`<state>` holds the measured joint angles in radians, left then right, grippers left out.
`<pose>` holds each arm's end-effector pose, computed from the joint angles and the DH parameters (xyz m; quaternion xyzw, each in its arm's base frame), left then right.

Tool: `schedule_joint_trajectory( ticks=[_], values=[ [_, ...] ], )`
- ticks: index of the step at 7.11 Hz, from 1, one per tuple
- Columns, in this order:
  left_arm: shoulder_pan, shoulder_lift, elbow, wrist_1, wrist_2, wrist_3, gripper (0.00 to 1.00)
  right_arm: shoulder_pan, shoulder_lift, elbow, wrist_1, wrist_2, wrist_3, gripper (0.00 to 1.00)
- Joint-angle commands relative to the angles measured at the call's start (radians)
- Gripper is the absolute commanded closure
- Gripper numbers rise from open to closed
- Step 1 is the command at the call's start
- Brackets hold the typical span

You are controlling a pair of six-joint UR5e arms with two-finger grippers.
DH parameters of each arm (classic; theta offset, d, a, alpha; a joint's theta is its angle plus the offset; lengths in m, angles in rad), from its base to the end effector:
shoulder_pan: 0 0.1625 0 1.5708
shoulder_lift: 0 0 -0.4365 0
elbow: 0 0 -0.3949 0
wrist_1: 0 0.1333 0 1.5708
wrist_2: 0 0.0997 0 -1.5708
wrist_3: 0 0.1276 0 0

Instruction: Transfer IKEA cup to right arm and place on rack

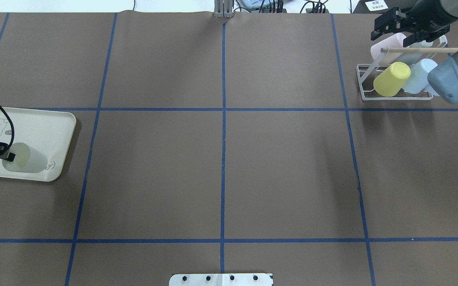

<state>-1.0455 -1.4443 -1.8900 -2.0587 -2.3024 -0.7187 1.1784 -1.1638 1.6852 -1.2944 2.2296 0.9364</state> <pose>0.1940 -0.4305 0.5309 0.0569 0.4556 0.0338 0.8877 -0.2003 -0.6282 0.3657 0.1056 -0.4613 0.1132 0.8736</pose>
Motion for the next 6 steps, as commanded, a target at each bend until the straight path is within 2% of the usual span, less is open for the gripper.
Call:
schedule_joint_trajectory(
  ticks=[1,3,4,5,6],
  values=[
    [-0.008,-0.112,-0.018,-0.014,-0.008,-0.177,1.0,-0.017,-0.013,0.05,0.003,0.001,0.073,0.02],
    [0.007,-0.253,0.041,-0.014,-0.11,-0.434,1.0,-0.066,-0.013,0.123,0.003,0.001,0.194,0.02],
    [0.03,-0.33,0.055,-0.014,-0.139,-0.441,1.0,-0.095,-0.013,0.17,0.003,0.001,0.267,0.02],
    [0.07,-0.452,0.115,-0.012,-0.146,-0.461,1.0,-0.132,-0.01,0.209,0.003,0.001,0.325,0.02],
    [0.111,-0.474,0.118,-0.035,-0.135,-0.514,1.0,-0.166,-0.008,0.246,0.006,0.001,0.355,0.02]
  ],
)
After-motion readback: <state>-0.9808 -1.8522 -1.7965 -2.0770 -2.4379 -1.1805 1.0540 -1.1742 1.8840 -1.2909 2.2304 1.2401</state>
